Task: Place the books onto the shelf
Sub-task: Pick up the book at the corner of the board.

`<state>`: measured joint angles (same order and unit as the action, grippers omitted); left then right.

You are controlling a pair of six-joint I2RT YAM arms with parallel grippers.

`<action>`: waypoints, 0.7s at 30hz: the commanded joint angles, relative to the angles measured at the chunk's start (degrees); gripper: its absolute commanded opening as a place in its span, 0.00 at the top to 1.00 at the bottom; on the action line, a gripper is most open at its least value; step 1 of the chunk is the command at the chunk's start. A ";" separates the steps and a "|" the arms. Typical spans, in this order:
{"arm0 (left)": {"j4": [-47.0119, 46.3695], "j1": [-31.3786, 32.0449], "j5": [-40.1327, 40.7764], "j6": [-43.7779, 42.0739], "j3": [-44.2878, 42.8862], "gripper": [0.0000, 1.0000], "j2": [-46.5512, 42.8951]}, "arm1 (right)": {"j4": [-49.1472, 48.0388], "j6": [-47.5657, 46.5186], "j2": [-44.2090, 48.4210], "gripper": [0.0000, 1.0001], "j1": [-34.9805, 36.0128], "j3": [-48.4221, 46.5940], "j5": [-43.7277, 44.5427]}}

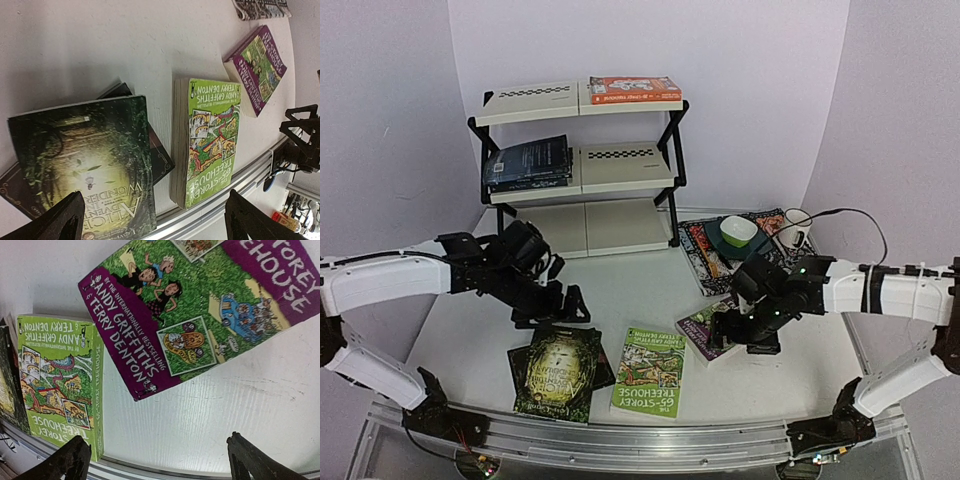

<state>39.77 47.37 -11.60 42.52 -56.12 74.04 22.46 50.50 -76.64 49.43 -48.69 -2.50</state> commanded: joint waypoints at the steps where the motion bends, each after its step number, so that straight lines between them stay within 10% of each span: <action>1: -12.14 5.86 -0.27 6.34 -0.24 0.01 5.28 | -2.51 5.04 -4.13 0.04 5.91 -1.11 2.41; 21: -22.14 13.42 -11.09 11.27 -6.49 0.27 26.26 | -25.44 15.51 -15.90 0.44 9.84 4.73 -0.05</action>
<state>20.75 60.10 -19.18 52.16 -59.61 98.52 0.80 63.57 -90.26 58.94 -45.76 -2.22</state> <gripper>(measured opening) 0.739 0.587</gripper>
